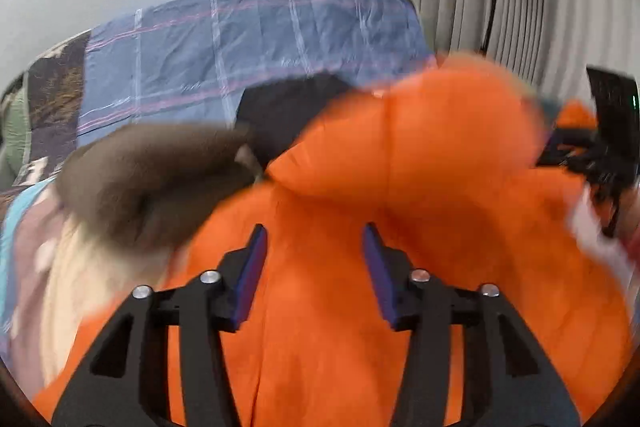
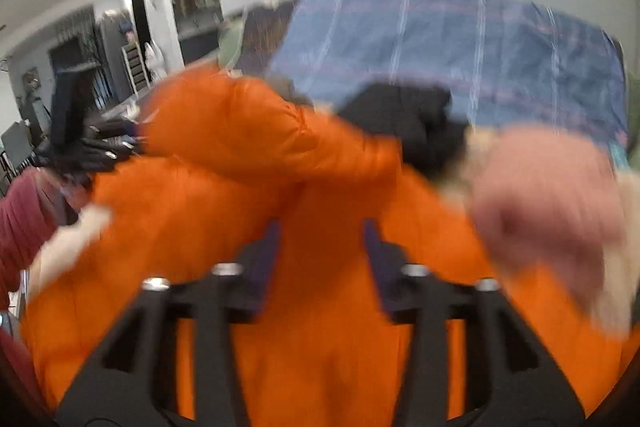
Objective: Fold large clothes
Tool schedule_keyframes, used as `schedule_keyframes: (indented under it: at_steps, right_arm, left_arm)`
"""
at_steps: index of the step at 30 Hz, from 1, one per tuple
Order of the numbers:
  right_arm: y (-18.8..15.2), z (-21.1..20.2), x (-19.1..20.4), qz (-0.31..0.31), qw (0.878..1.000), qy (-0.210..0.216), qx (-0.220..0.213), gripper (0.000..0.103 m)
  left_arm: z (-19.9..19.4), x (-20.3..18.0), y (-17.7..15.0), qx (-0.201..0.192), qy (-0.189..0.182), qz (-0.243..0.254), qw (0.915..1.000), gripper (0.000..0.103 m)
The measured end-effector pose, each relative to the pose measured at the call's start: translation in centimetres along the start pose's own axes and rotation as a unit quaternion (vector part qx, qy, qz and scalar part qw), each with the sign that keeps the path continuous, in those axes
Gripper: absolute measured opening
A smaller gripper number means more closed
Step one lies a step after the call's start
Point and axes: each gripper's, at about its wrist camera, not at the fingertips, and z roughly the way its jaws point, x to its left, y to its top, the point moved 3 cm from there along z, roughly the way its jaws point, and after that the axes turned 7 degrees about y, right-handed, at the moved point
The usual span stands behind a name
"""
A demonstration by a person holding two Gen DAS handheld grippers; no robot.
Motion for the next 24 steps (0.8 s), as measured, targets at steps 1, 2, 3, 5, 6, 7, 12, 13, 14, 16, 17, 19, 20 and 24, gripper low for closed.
schedule_keyframes:
  at_steps: [1,2,3,5,6,7,12,13,14,16,17,19,20,24]
  right_arm:
    - [-1.4,-0.5,-0.4,0.016,1.000,-0.004,0.010,0.051]
    - [-2.2,-1.0,-0.6,0.031,0.999,-0.009,0.017,0.051]
    - [-2.5,-1.4,-1.0,0.051,0.998,-0.012,0.016,0.051]
    - [-0.8,-1.8,-1.5,0.087,0.996,-0.024,-0.005,0.047]
    - [0.4,-1.5,-1.4,0.103,0.994,-0.021,-0.014,0.044]
    - [1.5,-0.6,-1.5,0.113,0.993,-0.010,-0.016,0.040]
    - [4.6,6.7,0.9,0.146,0.989,0.016,0.006,0.028]
    - [3.9,8.4,0.9,0.166,0.985,0.010,0.035,0.028]
    - [2.5,10.3,0.8,0.188,0.979,-0.007,0.075,0.028]
    - [-1.1,13.2,0.6,0.203,0.969,-0.029,0.139,0.027]
    - [-2.6,13.7,0.8,0.192,0.972,-0.032,0.131,0.026]
    - [-2.8,13.3,1.5,0.170,0.978,-0.033,0.118,0.027]
    - [-2.5,12.8,1.6,0.173,0.977,-0.030,0.120,0.028]
    - [-1.0,10.4,2.0,0.184,0.977,-0.036,0.099,0.033]
  left_arm:
    - [-1.2,0.1,-2.0,0.013,0.007,0.005,0.9999,0.051]
    - [-2.0,0.3,-3.1,0.018,0.010,0.006,0.9998,0.051]
    - [-2.8,0.5,-3.7,0.020,0.013,0.007,0.9997,0.051]
    - [-3.2,0.6,-3.0,0.012,0.032,0.007,0.9994,0.051]
    - [-3.0,0.5,-2.1,0.008,0.039,0.001,0.9992,0.051]
    - [-2.6,0.2,-0.7,0.002,0.037,-0.009,0.9993,0.051]
    - [3.0,-3.2,4.7,0.003,-0.002,-0.041,0.9992,0.051]
    - [4.7,-4.1,4.4,0.026,-0.003,-0.035,0.9990,0.051]
    - [6.0,-4.7,3.8,0.048,0.001,-0.029,0.9984,0.051]
    - [10.3,-6.6,0.5,0.138,0.020,0.004,0.9903,0.051]
    - [11.6,-7.2,-1.1,0.160,0.033,0.021,0.9864,0.052]
    - [11.6,-8.0,-2.5,0.128,0.050,0.041,0.9897,0.052]
    - [11.2,-8.0,-2.5,0.125,0.051,0.042,0.9900,0.052]
    - [8.2,-7.0,-1.8,0.125,0.045,0.003,0.9911,0.057]
